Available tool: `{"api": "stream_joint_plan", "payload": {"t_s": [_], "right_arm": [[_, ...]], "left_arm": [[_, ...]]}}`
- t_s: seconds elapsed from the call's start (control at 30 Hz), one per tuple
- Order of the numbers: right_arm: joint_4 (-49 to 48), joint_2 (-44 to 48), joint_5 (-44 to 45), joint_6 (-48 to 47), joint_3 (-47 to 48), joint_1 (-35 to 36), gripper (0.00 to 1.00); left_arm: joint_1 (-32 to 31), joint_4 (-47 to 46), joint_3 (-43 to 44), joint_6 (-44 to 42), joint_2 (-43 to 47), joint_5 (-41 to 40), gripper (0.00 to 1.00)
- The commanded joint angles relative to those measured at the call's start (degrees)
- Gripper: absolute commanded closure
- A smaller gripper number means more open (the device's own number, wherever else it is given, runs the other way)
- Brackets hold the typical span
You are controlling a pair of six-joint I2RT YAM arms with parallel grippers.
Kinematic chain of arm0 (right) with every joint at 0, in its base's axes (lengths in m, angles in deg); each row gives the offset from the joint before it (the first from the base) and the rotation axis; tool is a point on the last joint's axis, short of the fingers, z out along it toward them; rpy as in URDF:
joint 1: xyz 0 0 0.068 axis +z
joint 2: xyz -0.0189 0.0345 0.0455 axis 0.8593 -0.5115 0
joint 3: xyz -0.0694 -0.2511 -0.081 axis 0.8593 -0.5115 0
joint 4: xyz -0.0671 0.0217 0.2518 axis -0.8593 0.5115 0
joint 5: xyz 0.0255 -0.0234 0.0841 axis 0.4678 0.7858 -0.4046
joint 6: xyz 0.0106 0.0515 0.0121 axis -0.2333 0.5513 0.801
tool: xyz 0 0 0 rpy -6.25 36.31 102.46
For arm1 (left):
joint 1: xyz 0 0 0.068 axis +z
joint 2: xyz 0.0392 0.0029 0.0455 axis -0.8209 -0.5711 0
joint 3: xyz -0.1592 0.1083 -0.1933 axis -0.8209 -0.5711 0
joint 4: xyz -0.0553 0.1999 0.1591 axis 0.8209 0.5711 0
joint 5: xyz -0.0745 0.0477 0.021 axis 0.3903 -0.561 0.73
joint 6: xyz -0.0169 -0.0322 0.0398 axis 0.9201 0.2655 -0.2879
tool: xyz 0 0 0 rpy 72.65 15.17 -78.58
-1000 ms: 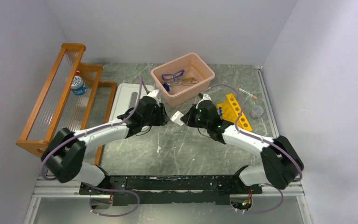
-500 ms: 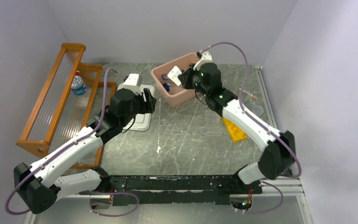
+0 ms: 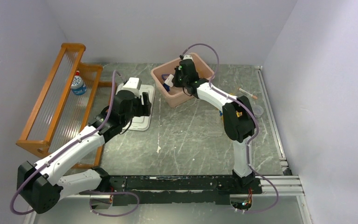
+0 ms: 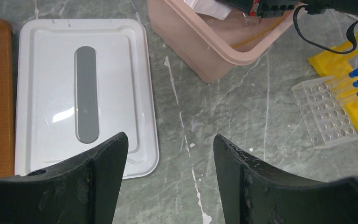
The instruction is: Organize the chemistry lab equipment
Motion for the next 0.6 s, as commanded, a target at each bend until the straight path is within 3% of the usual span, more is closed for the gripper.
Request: {"api": "stream_joint_plan", "payload": {"t_s": [0.0, 0.17, 0.27, 0.33, 0.57], "right_arm": [[-4.20, -2.61, 0.16, -2.71, 2.67, -0.05, 0.99], [-4.62, -4.41, 1.98, -3.93, 3.65, -0.17, 0.92], [-3.88, -4.03, 3.04, -4.45, 3.91, -0.16, 0.67], [-3.16, -2.49, 3.52, -4.46, 4.03, -0.12, 0.55], [3.88, 4.46, 5.03, -4.36, 4.74, -0.18, 0.50]], "left_arm": [[2.44, -1.33, -0.59, -0.16, -1.03, 3.78, 0.29], [3.58, -1.73, -1.01, 0.19, -1.73, 5.16, 0.29], [3.81, -1.75, -1.13, 0.20, -1.90, 5.40, 0.29], [3.88, -1.53, -1.00, 0.16, -1.98, 5.24, 0.29], [4.15, -0.66, -0.60, 0.47, -2.45, 4.85, 0.28]]}}
